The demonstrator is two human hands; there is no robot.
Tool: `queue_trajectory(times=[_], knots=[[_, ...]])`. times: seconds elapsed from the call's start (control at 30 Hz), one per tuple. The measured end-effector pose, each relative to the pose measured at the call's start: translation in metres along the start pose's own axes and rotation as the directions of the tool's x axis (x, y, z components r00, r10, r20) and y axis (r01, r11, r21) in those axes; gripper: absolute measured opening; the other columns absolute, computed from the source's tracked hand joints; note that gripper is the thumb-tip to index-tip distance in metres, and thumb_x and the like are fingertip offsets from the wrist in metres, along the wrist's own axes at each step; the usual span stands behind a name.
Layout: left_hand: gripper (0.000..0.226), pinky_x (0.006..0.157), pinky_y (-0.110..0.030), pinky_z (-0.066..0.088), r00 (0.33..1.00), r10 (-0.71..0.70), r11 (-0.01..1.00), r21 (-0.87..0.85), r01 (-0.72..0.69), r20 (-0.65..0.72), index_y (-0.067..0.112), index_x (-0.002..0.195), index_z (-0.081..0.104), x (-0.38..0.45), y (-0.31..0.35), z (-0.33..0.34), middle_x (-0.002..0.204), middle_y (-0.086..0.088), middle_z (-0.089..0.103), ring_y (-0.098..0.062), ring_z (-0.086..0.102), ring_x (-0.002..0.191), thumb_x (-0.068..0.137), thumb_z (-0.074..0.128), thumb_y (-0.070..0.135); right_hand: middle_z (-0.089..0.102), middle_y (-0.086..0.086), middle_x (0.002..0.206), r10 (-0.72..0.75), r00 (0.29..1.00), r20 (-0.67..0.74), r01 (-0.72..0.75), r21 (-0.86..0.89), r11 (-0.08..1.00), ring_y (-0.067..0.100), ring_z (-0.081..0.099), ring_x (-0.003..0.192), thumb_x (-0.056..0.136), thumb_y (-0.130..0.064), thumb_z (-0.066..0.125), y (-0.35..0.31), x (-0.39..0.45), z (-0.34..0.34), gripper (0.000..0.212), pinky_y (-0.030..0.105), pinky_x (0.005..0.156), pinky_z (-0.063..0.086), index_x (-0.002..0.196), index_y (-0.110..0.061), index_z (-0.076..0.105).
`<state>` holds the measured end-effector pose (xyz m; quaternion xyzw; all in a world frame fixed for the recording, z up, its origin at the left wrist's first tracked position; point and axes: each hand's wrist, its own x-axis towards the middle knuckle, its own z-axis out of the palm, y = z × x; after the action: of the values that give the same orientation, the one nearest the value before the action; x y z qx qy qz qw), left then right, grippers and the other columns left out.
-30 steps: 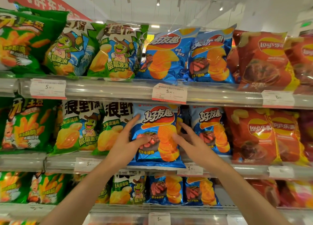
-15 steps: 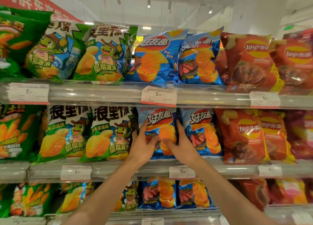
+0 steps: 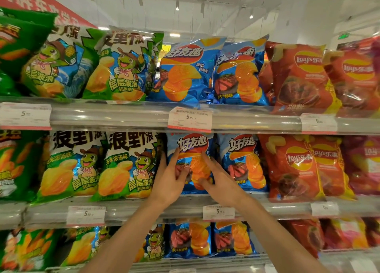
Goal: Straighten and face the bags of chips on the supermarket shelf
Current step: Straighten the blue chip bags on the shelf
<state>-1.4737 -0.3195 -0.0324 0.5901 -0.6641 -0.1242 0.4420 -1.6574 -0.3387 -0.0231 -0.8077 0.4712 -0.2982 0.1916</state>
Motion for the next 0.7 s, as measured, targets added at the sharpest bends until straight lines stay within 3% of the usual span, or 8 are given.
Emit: queue_trajectory(times=[0.07, 0.13, 0.23, 0.37, 0.53, 0.7], knots=[[0.068, 0.119, -0.030, 0.026, 0.996, 0.068, 0.997, 0.048, -0.065, -0.057, 0.033, 0.158, 0.022, -0.007, -0.002, 0.000, 0.167, -0.009, 0.006, -0.023, 0.029, 0.148, 0.099, 0.055, 0.039, 0.012, -0.007, 0.166, -0.005, 1.000, -0.015, 0.006, 0.043, 0.999, 0.010, 0.006, 0.153, 0.098, -0.036, 0.058, -0.001, -0.007, -0.004, 0.078, 0.034, 0.122, 0.020, 0.157, -0.040, 0.007], [0.062, 0.120, -0.042, 0.030, 0.985, 0.132, 0.991, 0.041, -0.128, -0.114, 0.028, 0.154, 0.033, -0.013, -0.005, -0.002, 0.163, -0.010, 0.024, -0.016, 0.018, 0.150, 0.098, 0.059, 0.035, 0.019, -0.015, 0.162, -0.006, 0.998, -0.064, 0.011, 0.087, 0.996, 0.006, 0.012, 0.150, 0.098, -0.037, 0.058, -0.003, -0.019, -0.010, 0.074, 0.037, 0.122, 0.022, 0.157, -0.038, 0.014], [0.056, 0.116, -0.035, 0.032, 0.963, 0.200, 0.980, 0.050, -0.194, -0.182, 0.024, 0.147, 0.045, -0.026, -0.006, -0.003, 0.154, -0.005, 0.038, -0.011, 0.031, 0.143, 0.095, 0.065, 0.024, 0.038, -0.016, 0.150, 0.062, 0.983, -0.173, -0.039, 0.137, 0.990, 0.003, 0.036, 0.139, 0.097, -0.036, 0.060, -0.004, -0.046, -0.018, 0.062, 0.033, 0.114, 0.038, 0.152, -0.035, 0.031], [0.044, 0.102, -0.025, 0.040, 0.958, 0.208, 0.978, 0.013, -0.210, -0.196, 0.021, 0.136, 0.055, -0.049, 0.001, -0.003, 0.128, 0.009, 0.055, -0.006, 0.050, 0.119, 0.094, 0.067, 0.018, 0.054, -0.024, 0.132, 0.143, 0.950, -0.278, -0.084, 0.213, 0.973, -0.008, 0.050, 0.121, 0.097, -0.035, 0.060, 0.003, -0.089, -0.029, 0.045, 0.021, 0.100, 0.043, 0.140, -0.036, 0.049], [0.036, 0.082, -0.011, 0.049, 0.995, 0.069, 0.975, -0.204, -0.082, -0.072, 0.030, 0.131, 0.055, -0.080, 0.021, 0.011, 0.103, 0.024, 0.066, 0.003, 0.062, 0.099, 0.097, 0.062, 0.023, 0.066, -0.022, 0.100, 0.250, 0.900, -0.358, -0.163, 0.255, 0.953, -0.004, 0.063, 0.091, 0.094, -0.039, 0.058, 0.027, -0.129, -0.045, 0.034, 0.018, 0.074, 0.054, 0.127, -0.037, 0.058], [0.030, 0.077, -0.006, 0.047, 0.991, -0.063, 0.957, -0.288, 0.026, -0.120, 0.038, 0.124, 0.055, -0.099, 0.041, 0.036, 0.100, 0.027, 0.067, 0.005, 0.063, 0.097, 0.097, 0.061, 0.026, 0.068, -0.020, 0.094, 0.274, 0.877, -0.394, -0.202, 0.215, 0.956, -0.006, 0.063, 0.083, 0.095, -0.028, 0.062, 0.060, -0.140, -0.068, 0.024, 0.010, 0.065, 0.048, 0.120, -0.028, 0.063]])
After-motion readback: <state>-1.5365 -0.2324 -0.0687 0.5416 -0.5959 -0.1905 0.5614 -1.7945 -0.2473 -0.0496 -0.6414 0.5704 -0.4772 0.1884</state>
